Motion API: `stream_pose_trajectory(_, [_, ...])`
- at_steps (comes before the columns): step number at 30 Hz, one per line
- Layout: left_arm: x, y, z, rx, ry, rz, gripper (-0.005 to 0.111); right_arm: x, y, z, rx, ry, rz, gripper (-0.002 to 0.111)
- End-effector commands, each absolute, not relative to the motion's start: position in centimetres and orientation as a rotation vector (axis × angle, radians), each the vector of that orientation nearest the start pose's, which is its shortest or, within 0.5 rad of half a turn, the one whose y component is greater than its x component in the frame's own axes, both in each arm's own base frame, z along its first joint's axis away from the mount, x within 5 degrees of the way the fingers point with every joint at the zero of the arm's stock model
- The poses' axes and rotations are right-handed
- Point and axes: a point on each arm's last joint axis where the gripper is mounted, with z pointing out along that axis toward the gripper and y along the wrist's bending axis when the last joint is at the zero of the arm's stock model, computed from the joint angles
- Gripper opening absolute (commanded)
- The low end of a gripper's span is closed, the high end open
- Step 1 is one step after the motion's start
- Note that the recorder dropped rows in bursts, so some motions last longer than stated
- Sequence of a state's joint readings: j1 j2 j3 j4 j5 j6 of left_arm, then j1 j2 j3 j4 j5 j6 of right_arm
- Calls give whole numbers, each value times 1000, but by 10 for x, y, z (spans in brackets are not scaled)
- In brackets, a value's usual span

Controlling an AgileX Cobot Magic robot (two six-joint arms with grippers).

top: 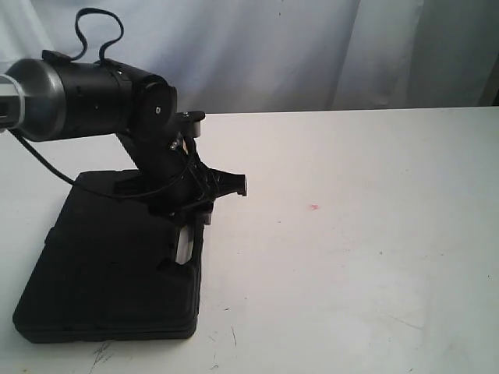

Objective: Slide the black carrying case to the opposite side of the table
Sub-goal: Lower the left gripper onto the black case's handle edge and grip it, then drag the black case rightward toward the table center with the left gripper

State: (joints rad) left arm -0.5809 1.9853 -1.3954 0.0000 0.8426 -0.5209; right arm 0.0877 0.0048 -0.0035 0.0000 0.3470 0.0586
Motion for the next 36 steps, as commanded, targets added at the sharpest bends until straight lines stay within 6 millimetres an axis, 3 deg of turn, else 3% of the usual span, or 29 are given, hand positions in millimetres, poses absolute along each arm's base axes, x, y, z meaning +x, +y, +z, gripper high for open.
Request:
stream_pose_trajectory(1, [339, -226, 165, 40, 2948, -186, 41, 53, 4, 182, -35, 1830, 94, 0])
stream_pose_trajectory(13, [347, -231, 136, 19, 2958, -174, 37, 53, 4, 182, -35, 1830, 94, 0])
stream_pose_trajectory(16, [347, -231, 130, 19, 2968, -165, 27, 53, 4, 182, -35, 1830, 94, 0])
stream_pose_trajectory(21, [350, -232, 130, 18, 2940, -190, 0, 53, 4, 182, -35, 1830, 94, 0])
stream_pose_trajectory(27, [350, -239, 132, -64, 2927, -302, 0, 53, 4, 182, -35, 1830, 94, 0])
stream_pose_trajectory(36, [342, -271, 140, -64, 2862, -454, 0, 53, 4, 182, -35, 1830, 94, 0])
